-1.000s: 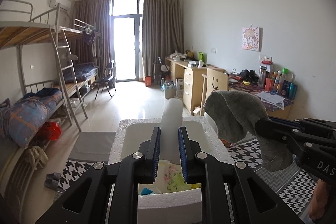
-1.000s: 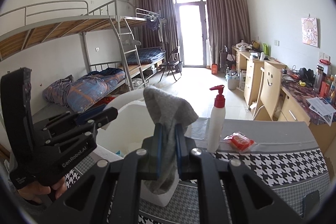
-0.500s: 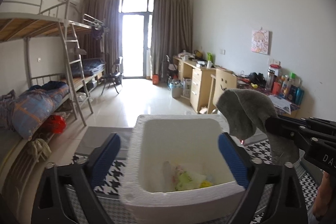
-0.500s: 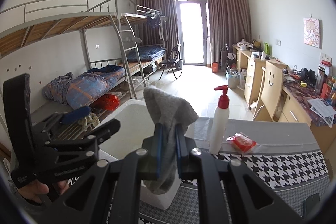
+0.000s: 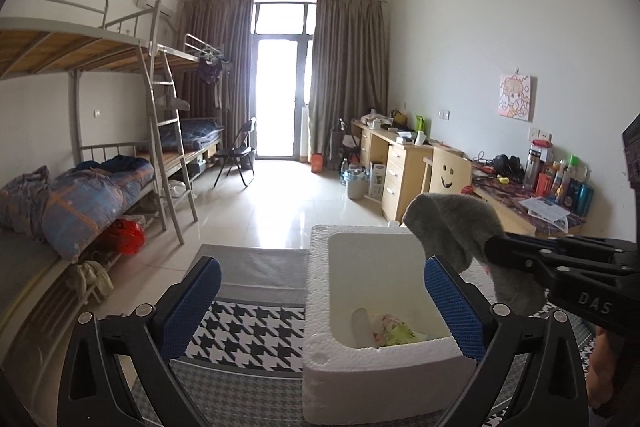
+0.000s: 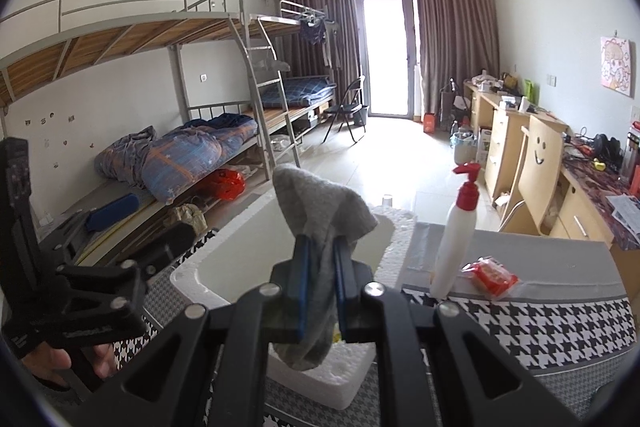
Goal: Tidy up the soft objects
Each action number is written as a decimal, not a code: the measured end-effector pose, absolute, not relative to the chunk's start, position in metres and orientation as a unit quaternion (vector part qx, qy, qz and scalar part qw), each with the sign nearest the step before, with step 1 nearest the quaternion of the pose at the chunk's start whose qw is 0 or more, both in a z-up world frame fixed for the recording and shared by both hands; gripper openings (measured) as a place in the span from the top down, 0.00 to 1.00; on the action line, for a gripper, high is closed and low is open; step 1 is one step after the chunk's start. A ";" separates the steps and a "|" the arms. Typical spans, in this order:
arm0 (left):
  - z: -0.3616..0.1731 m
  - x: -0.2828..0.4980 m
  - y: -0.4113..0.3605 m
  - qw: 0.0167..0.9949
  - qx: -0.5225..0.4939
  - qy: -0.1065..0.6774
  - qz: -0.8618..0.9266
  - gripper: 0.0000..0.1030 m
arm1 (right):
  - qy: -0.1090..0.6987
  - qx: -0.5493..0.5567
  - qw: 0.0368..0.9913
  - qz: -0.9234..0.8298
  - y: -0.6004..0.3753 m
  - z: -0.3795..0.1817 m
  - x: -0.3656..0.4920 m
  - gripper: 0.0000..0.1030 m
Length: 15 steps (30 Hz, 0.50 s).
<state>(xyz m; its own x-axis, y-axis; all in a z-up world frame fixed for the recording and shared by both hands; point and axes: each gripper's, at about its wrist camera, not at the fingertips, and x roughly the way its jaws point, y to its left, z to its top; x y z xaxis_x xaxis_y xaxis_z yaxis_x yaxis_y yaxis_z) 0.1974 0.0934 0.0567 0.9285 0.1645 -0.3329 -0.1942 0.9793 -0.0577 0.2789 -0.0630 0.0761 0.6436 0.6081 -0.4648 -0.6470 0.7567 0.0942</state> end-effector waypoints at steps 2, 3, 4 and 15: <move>0.057 0.195 0.095 0.981 -0.045 0.163 0.094 0.01 | 0.247 -0.039 0.903 0.350 -0.060 0.075 0.281 0.86; 0.057 0.194 0.095 0.981 -0.044 0.162 0.096 0.01 | 0.251 -0.039 0.901 0.352 -0.059 0.074 0.283 0.86; 0.057 0.194 0.096 0.981 -0.044 0.161 0.097 0.01 | 0.254 -0.040 0.899 0.355 -0.056 0.073 0.284 0.86; 0.051 0.186 0.110 0.980 -0.056 0.163 0.104 0.01 | 0.270 -0.057 0.885 0.375 -0.035 0.062 0.286 0.34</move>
<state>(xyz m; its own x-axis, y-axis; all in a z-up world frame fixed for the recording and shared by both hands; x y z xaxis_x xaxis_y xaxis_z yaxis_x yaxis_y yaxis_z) 0.1862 0.1097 0.0512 0.9253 0.1859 -0.3305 -0.2221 0.9721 -0.0752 0.2859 -0.0350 0.0617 0.5736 0.6323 -0.5208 -0.6938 0.7130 0.1016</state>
